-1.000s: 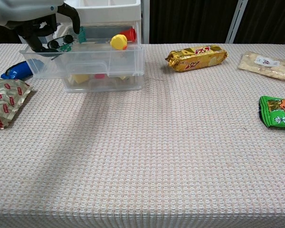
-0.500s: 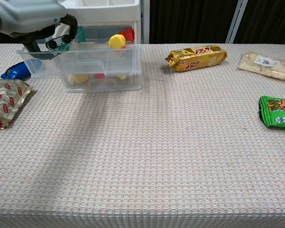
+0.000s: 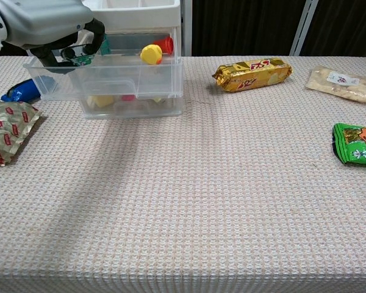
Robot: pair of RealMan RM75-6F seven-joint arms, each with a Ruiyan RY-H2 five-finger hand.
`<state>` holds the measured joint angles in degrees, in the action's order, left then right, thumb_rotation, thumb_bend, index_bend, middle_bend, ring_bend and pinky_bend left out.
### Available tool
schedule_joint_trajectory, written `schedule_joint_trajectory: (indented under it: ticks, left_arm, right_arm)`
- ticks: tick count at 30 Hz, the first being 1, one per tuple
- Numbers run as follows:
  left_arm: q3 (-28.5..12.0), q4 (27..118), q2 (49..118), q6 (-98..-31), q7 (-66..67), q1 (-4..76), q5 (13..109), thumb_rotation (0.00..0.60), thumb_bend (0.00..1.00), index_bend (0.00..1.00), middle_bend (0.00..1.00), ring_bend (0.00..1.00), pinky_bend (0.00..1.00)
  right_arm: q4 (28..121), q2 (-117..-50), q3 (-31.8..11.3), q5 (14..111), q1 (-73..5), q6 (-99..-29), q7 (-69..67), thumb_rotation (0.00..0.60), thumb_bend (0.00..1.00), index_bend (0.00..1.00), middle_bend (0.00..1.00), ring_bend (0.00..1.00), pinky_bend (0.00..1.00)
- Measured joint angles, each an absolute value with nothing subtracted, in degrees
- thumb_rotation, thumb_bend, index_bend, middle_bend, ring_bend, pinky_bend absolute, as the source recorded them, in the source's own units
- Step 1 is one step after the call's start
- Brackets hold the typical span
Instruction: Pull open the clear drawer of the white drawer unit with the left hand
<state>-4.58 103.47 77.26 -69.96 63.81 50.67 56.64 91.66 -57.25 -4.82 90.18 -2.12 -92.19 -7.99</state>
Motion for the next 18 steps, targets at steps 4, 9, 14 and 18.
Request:
schedule_joint_trajectory:
  ticks: [4, 9, 14, 18]
  left_arm:
    - [-4.3, 105.5, 76.4, -71.5, 62.4, 49.7, 59.0, 0.6, 0.4, 0.48, 0.87, 0.95, 1.0]
    - [-3.6, 108.0, 75.1, -74.6, 59.7, 47.8, 65.1, 0.6, 0.4, 0.48, 0.87, 0.95, 1.0]
    - [-2.2, 110.1, 74.4, -78.1, 53.2, 45.5, 76.0, 0.6, 0.4, 0.48, 0.86, 0.94, 1.0]
    - [0.1, 110.3, 75.2, -77.8, 44.3, 44.6, 85.5, 0.6, 0.39, 0.47, 0.85, 0.93, 1.0]
  right_arm:
    - [91.7, -57.2, -4.9, 90.3, -2.2, -92.2, -8.1, 0.6, 0.13, 0.0, 0.01, 0.0, 0.0]
    - [91.7, -57.2, -4.9, 90.3, -2.4, -91.9, -8.1, 0.6, 0.13, 0.0, 0.01, 0.0, 0.0]
    - [91.7, -57.5, -4.9, 90.5, -2.6, -91.7, -8.0, 0.6, 0.13, 0.0, 0.01, 0.0, 0.0]
    - [91.7, -57.6, -4.8, 90.7, -2.6, -91.9, -7.8, 0.6, 0.13, 0.0, 0.01, 0.0, 0.0]
